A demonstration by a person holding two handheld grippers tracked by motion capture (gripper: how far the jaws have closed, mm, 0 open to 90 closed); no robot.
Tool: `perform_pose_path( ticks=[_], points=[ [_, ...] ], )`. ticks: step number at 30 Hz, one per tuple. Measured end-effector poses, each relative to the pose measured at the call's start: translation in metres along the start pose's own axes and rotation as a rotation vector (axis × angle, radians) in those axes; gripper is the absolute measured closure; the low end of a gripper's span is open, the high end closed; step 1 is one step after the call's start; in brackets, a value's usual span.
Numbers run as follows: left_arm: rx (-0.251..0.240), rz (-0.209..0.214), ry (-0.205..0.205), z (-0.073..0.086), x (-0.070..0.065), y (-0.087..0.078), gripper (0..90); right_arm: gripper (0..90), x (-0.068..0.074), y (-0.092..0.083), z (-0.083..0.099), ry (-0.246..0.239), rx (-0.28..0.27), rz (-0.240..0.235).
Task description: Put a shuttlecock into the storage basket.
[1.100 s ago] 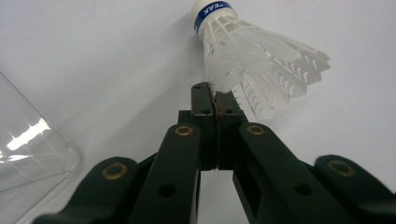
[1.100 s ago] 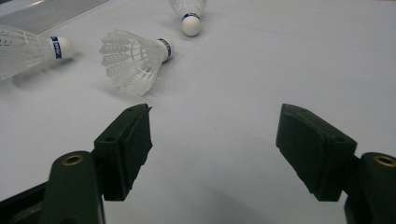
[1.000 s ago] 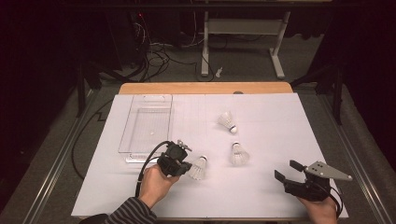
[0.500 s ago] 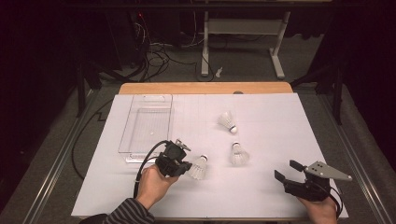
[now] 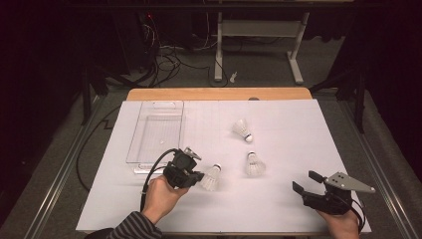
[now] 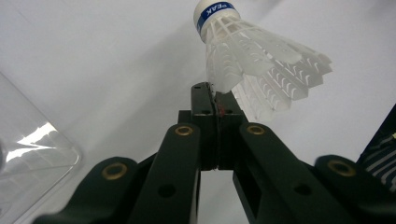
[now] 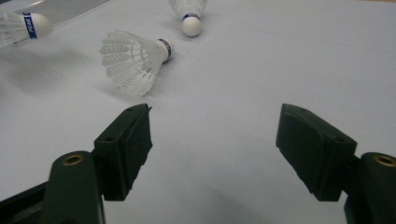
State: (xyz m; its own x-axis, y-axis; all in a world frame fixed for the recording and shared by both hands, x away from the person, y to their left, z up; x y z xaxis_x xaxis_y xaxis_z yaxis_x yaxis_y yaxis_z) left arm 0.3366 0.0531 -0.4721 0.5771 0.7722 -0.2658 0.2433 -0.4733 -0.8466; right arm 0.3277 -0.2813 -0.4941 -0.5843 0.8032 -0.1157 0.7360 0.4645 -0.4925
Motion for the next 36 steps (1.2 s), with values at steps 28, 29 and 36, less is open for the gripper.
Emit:
perform_pose_path(
  ticks=[28, 29, 36],
  points=[
    [-0.111, 0.016, -0.054, -0.017, 0.020, -0.051, 89.5, 27.3, 0.000, 0.001, 0.001, -0.001, 0.006, 0.002],
    [-0.113, 0.019, -0.057, -0.017, 0.021, -0.052, 89.5, 27.3, 0.000, 0.001, 0.001, -0.003, 0.007, 0.002],
    [-0.123, 0.027, -0.074, -0.020, 0.026, -0.058, 89.5, 27.3, 0.000, 0.002, 0.002, -0.004, 0.014, 0.003]
  ],
)
Point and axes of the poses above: each handheld gripper's, and its own axes: y roughly forward along the jaws, z roughly out of its underside, x roughly to its left, the point moved 9 cm from there along y, roughly forward along the jaws, and after that the axes turned 11 degrees about -y, right-handed, at the moved point
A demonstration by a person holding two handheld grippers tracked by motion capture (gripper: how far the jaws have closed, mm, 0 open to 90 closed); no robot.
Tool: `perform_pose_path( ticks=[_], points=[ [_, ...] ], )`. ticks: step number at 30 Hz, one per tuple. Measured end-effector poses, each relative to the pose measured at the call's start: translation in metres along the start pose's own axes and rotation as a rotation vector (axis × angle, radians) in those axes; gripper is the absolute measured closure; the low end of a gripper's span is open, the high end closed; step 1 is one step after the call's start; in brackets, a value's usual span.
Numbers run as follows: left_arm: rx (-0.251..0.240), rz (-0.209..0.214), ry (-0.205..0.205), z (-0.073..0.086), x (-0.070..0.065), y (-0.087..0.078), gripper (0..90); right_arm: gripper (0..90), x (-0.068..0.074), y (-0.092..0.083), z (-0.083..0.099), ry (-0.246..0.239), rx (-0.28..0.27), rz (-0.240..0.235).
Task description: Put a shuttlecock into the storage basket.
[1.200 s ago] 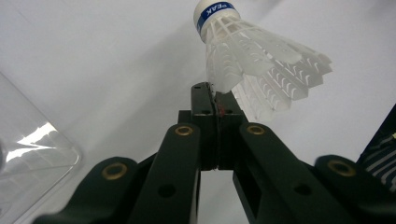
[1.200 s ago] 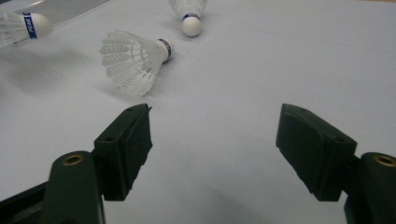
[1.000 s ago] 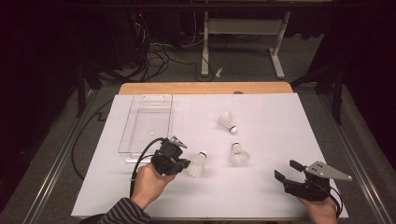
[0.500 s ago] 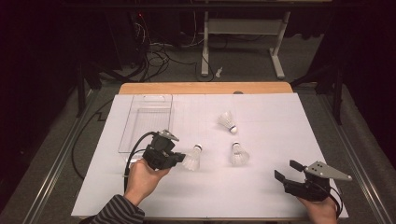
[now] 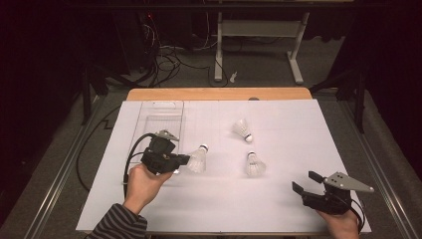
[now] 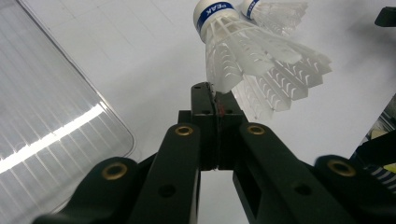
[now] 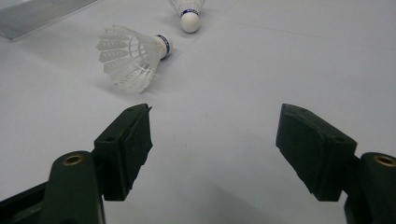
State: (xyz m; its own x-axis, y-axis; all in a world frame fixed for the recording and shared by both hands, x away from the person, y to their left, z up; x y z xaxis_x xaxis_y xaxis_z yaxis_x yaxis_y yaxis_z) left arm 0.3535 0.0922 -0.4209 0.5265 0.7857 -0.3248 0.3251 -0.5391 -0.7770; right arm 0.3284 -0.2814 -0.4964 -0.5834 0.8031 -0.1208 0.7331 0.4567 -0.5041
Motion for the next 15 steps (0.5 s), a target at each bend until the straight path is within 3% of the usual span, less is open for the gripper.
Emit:
perform_pose_path(
  ticks=[15],
  points=[
    [-0.025, 0.003, -0.034, -0.0101, 0.0085, -0.0100, 89.5, 27.4, -0.0001, 0.0002, 0.0002, 0.001, 0.001, 0.001]
  ],
)
Point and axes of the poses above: each handheld gripper's, and its own axes: y roughly forward along the jaws, z roughly out of its underside, x roughly to its left, the point moved 9 cm from there along y, roughly forward along the jaws, and after that the axes turned 11 degrees about -y, right-handed, at the moved point
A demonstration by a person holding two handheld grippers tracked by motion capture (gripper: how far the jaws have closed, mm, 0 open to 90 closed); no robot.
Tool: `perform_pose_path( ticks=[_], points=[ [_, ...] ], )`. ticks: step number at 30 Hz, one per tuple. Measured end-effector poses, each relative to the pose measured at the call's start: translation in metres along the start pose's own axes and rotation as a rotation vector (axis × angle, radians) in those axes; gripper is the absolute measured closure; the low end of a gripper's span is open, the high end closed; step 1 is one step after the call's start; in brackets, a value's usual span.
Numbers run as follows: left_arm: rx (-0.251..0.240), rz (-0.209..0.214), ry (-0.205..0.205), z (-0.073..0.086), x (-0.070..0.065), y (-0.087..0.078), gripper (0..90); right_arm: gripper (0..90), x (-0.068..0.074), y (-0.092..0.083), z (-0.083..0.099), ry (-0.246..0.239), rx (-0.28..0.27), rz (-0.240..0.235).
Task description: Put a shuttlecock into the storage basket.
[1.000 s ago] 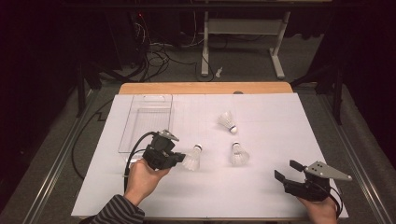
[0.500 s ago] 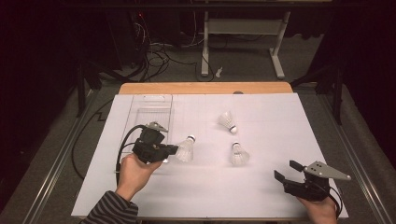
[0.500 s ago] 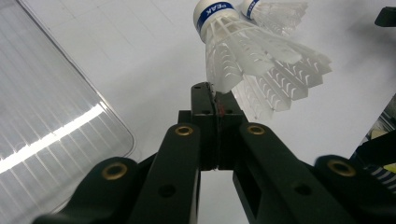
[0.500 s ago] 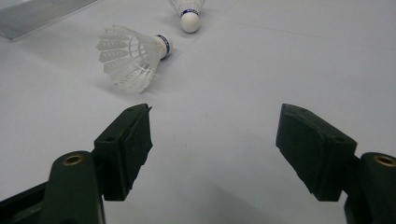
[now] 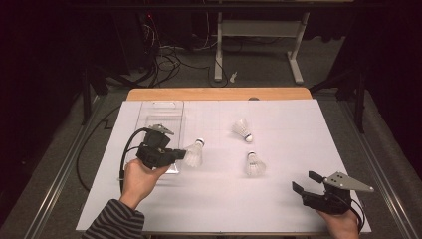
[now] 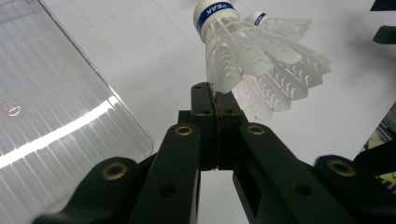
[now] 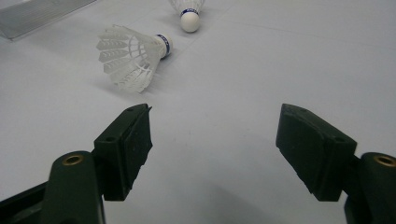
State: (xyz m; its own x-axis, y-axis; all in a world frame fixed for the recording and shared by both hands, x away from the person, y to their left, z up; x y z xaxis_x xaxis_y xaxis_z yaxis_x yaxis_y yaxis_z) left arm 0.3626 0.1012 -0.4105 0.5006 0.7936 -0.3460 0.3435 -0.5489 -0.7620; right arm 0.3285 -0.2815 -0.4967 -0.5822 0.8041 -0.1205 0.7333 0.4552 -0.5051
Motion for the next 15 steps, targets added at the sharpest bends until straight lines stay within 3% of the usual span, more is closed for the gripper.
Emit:
perform_pose_path(
  ticks=[15],
  points=[
    [-0.027, -0.034, -0.040, -0.012, 0.019, -0.008, 89.6, 27.3, 0.000, 0.000, 0.000, -0.001, -0.001, 0.000]
  ],
)
Point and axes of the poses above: each handheld gripper's, and its own axes: y roughly forward along the jaws, z roughly out of its underside, x roughly to its left, the point moved 9 cm from there along y, roughly forward along the jaws, and after that the axes turned 11 degrees about -y, right-handed, at the moved point
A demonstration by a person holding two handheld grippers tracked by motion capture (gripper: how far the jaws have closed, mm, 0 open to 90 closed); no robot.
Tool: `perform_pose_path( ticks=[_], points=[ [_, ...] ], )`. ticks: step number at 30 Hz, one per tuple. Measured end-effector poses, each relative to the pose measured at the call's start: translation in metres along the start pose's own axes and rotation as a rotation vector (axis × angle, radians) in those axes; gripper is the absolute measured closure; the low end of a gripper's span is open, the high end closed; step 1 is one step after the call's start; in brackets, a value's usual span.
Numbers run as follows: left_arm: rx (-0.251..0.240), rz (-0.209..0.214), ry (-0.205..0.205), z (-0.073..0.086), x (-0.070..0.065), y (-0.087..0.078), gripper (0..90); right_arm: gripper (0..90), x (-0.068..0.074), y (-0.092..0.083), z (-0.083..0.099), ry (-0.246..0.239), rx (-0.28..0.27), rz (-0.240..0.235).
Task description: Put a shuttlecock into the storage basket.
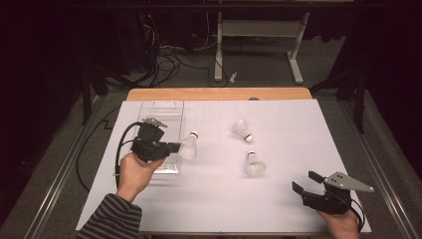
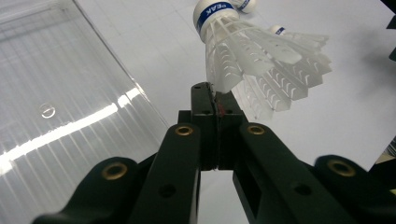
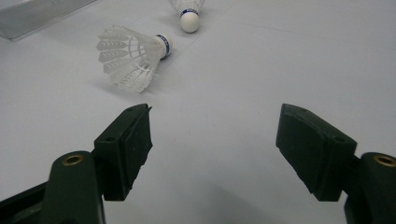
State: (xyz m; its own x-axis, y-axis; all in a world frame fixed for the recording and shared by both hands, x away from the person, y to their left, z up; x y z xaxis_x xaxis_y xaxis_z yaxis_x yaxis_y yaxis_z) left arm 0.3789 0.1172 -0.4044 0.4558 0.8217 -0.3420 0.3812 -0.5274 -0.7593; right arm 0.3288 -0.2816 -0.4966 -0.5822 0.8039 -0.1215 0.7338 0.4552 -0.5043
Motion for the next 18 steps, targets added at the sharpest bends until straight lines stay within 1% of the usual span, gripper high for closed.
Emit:
perform_pose_path(
  ticks=[2, 7, 11, 18],
  points=[
    [-0.002, -0.014, -0.002, -0.002, 0.003, -0.001, 89.5, 27.3, 0.000, 0.000, 0.000, 0.001, 0.001, 0.000],
    [-0.024, -0.042, -0.027, -0.009, 0.014, -0.004, 89.5, 27.3, 0.000, 0.000, 0.000, -0.001, 0.001, 0.001],
    [-0.031, -0.058, -0.039, -0.012, 0.021, -0.006, 89.5, 27.4, 0.000, 0.000, 0.000, 0.000, 0.000, -0.001],
    [-0.033, -0.079, -0.055, -0.016, 0.030, -0.003, 89.5, 27.4, 0.000, 0.000, 0.000, -0.001, -0.001, 0.000]
  ],
)
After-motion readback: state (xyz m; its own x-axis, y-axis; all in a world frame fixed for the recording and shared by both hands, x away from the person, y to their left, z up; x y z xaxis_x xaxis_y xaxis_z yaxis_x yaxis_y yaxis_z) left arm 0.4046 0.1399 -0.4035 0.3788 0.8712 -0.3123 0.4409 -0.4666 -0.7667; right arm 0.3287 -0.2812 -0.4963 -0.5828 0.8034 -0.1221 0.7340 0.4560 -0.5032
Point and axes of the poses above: each handheld gripper's, and its own axes: y roughly forward along the jaws, z roughly out of its underside, x roughly to its left, the point moved 9 cm from there along y, roughly forward along the jaws, and after that the axes turned 11 degrees about -y, right-handed, at the moved point
